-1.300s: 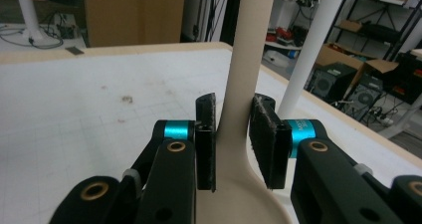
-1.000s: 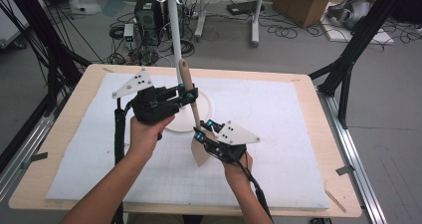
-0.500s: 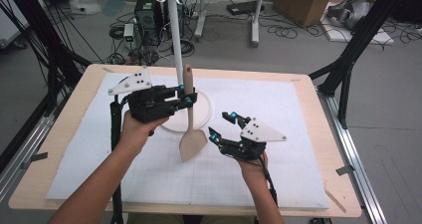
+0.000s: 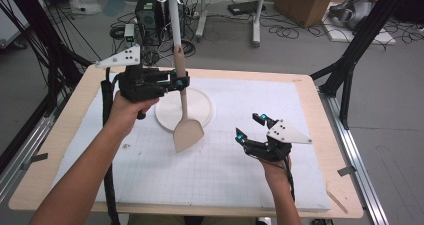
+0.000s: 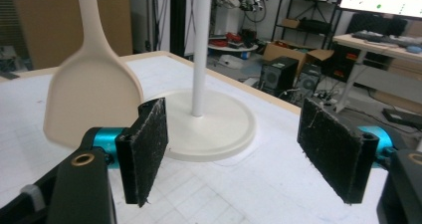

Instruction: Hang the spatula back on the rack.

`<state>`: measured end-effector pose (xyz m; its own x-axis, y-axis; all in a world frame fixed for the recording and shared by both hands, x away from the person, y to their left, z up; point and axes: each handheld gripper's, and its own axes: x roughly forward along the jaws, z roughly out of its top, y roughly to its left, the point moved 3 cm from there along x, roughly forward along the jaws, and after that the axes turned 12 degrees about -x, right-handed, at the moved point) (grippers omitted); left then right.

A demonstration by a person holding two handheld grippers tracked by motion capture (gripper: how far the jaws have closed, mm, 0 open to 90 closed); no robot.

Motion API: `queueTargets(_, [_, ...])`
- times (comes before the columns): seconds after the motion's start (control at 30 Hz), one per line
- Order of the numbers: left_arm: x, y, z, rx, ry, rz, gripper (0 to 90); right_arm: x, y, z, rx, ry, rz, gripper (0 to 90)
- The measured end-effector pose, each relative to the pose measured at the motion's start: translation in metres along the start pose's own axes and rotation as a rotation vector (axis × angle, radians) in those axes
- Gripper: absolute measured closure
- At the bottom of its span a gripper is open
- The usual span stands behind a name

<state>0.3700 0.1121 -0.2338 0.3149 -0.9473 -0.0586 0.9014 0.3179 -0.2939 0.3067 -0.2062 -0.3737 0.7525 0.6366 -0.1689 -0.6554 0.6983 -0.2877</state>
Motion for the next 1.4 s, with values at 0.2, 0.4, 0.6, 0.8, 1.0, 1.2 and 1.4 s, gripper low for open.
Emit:
queueTargets(0.2, [0.0, 0.01, 0.02, 0.007, 0.009, 0.016, 74.8, -0.001, -0.003, -0.004, -0.003, 0.009, -0.005, 27.0])
queueTargets(0.4, [0.006, 0.019, 0.035, 0.013, 0.012, 0.039, 74.8, 0.0, -0.003, -0.004, -0.002, 0.011, -0.007, 27.0])
queueTargets(0.6, [0.013, 0.027, 0.047, 0.007, 0.023, 0.051, 74.8, -0.001, -0.003, -0.005, 0.001, 0.009, -0.008, 27.0])
queueTargets(0.8, [0.019, 0.035, 0.063, 0.001, 0.02, 0.064, 74.8, 0.0, -0.002, -0.004, -0.012, 0.001, -0.01, 27.0])
queueTargets(1.0, [0.025, 0.041, 0.069, 0.0, 0.035, 0.073, 74.8, -0.001, -0.002, -0.003, -0.011, -0.006, -0.008, 27.0])
queueTargets(1.2, [0.026, 0.045, 0.068, -0.019, 0.027, 0.07, 74.8, -0.003, -0.003, -0.002, -0.017, -0.012, -0.01, 27.1])
queueTargets(1.4, [0.026, 0.053, 0.067, -0.042, 0.033, 0.084, 74.8, -0.004, -0.003, -0.002, -0.014, -0.015, -0.012, 27.1])
